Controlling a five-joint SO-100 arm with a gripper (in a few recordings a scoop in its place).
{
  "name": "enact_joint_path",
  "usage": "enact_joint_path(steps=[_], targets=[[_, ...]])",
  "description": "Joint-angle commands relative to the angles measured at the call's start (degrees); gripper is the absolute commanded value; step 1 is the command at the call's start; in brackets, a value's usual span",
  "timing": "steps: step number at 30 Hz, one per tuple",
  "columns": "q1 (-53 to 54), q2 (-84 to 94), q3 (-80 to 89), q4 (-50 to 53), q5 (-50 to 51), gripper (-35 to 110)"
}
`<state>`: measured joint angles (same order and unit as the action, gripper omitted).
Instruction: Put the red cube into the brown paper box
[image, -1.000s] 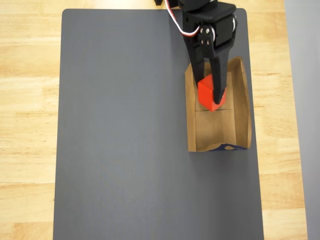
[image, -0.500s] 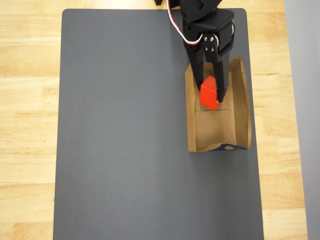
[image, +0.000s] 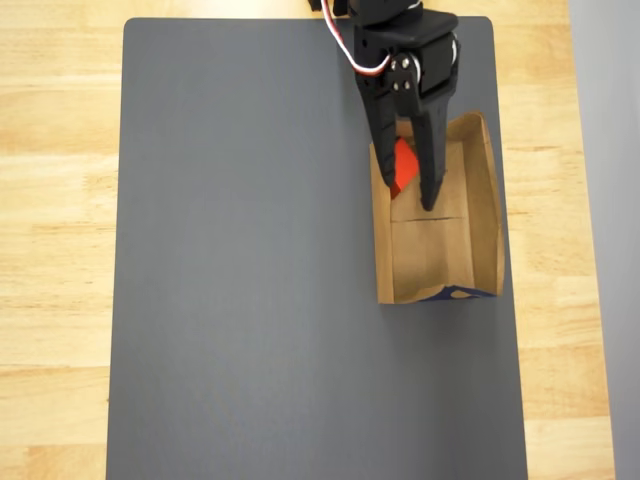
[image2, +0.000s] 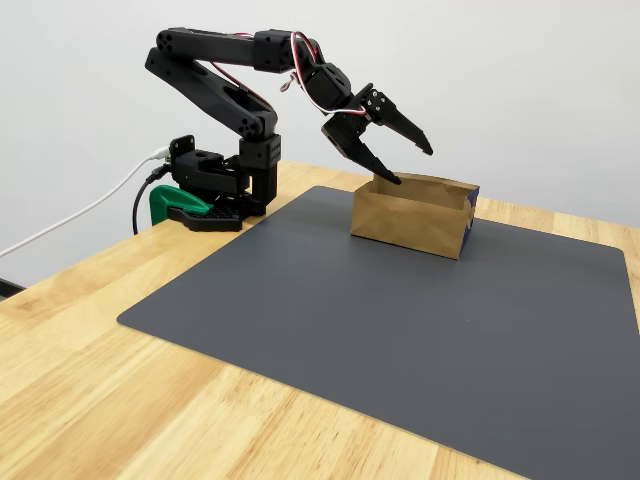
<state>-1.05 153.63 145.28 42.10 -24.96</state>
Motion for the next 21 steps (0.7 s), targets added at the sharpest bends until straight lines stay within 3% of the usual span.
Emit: enact_joint_path(steps=[1, 9, 21], targets=[[4.75, 6.94, 0.53, 2.37, 5.45, 0], [15.64, 20.57, 4.48, 9.84, 11.51, 0], [15.38, 26.37, 7.82, 19.34, 13.54, 0]])
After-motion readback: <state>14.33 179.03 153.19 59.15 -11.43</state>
